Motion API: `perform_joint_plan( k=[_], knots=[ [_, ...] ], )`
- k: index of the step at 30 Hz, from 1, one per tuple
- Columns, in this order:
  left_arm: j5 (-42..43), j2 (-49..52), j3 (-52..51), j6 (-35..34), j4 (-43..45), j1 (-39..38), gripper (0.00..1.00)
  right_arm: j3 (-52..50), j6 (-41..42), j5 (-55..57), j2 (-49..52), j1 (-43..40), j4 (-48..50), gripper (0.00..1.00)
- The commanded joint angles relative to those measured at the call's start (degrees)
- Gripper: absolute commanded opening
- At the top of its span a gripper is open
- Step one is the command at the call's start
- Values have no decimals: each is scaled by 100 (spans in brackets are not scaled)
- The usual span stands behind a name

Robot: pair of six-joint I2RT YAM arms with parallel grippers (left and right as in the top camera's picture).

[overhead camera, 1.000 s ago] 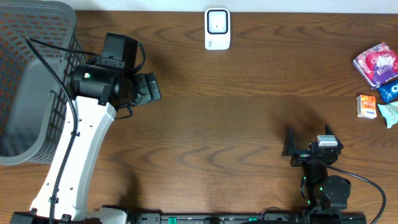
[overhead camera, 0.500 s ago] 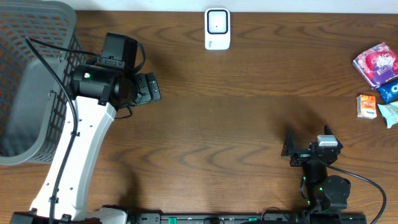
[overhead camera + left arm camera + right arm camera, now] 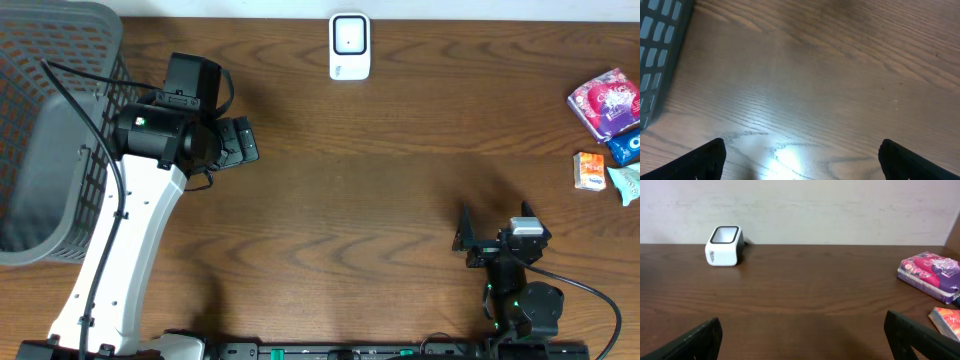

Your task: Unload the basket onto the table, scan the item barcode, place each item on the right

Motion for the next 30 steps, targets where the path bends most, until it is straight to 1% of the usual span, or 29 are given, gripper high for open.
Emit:
perform_joint_plan(
  k=[1, 30],
  knots=[
    [-116, -13, 44, 35, -22, 24, 98, -15, 81, 31, -52, 33, -20, 99],
    [-114, -20, 31, 31, -87, 24, 98, -15, 83, 31, -52, 33, -17, 99]
  ],
)
